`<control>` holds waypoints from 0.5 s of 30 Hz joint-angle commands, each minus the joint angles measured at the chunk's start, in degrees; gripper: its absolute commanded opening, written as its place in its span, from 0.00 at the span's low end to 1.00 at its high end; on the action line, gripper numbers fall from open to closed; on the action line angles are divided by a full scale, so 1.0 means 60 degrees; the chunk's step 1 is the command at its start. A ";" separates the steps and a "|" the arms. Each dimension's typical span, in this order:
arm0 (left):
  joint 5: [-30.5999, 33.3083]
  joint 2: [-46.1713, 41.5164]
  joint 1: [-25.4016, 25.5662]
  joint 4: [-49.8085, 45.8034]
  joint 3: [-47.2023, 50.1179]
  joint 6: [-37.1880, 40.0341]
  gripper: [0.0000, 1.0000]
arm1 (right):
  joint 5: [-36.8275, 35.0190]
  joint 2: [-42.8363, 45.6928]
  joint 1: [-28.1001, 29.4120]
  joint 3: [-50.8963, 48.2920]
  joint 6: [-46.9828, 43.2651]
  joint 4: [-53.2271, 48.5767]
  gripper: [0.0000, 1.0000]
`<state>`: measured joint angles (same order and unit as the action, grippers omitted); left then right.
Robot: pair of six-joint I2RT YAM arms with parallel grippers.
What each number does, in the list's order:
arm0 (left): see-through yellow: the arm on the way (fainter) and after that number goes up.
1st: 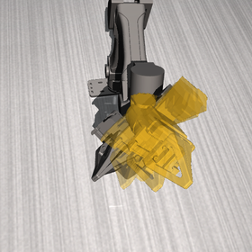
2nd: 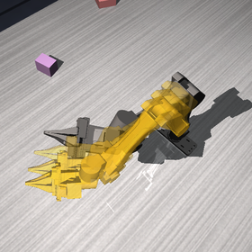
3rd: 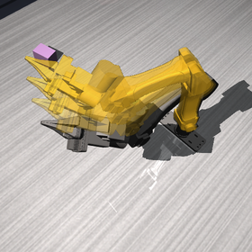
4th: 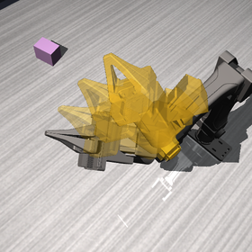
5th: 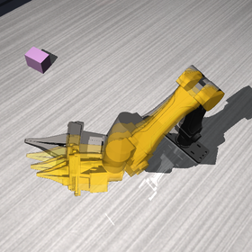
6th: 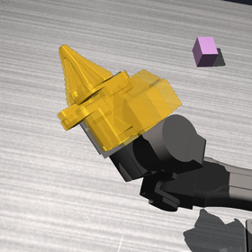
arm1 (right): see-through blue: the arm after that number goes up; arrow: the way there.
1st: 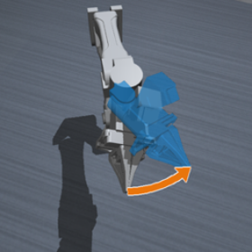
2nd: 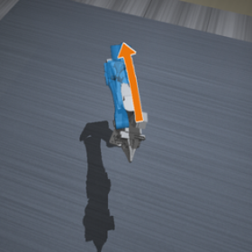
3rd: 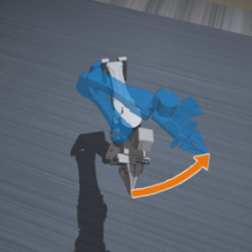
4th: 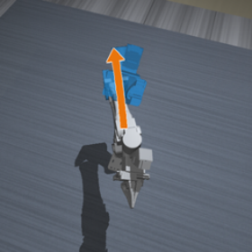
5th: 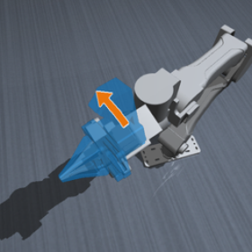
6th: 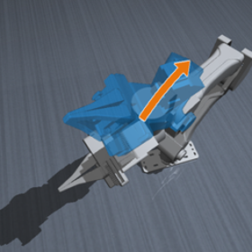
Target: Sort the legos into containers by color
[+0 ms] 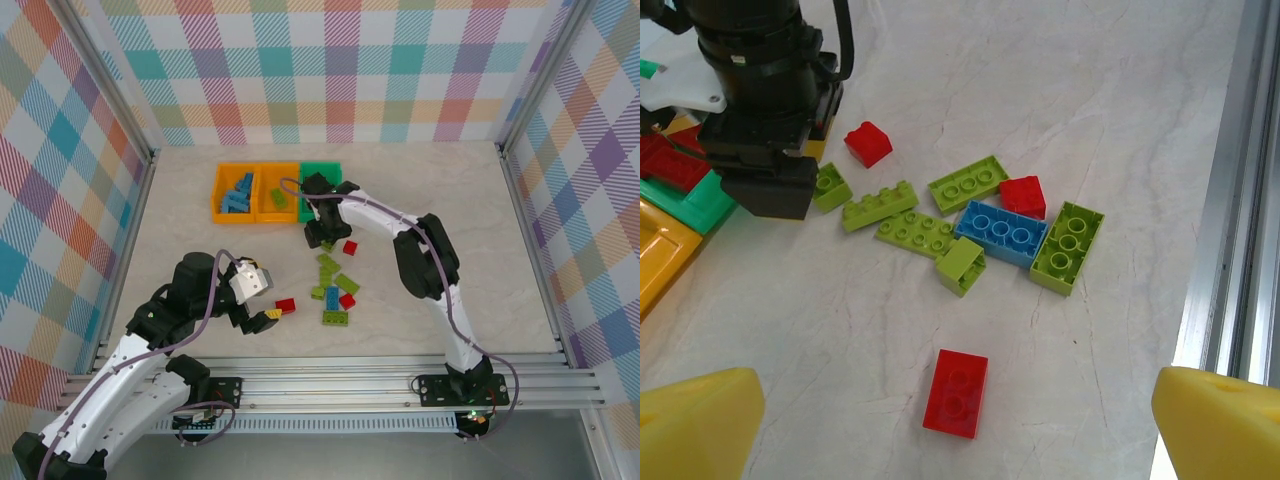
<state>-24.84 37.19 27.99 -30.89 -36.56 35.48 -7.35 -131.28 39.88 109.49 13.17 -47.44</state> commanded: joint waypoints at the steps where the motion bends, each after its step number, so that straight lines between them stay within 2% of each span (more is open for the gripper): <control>1: -0.0038 -0.0045 -0.0007 0.0160 0.0057 0.0165 1.00 | -0.0047 -0.0349 0.0004 0.0293 -0.0056 -0.0530 0.61; 4: 0.0009 -0.0088 -0.0017 0.0168 0.0072 0.0180 1.00 | -0.0025 -0.0276 0.0004 0.0004 -0.0054 -0.0460 0.60; 15: 0.0134 -0.0076 -0.0021 0.0194 0.0065 0.0193 1.00 | 0.0028 -0.0042 -0.0029 -0.0379 0.0075 -0.0282 0.40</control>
<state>-24.36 37.12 27.99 -30.89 -36.56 35.64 -7.92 -132.62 39.72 108.22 13.02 -47.66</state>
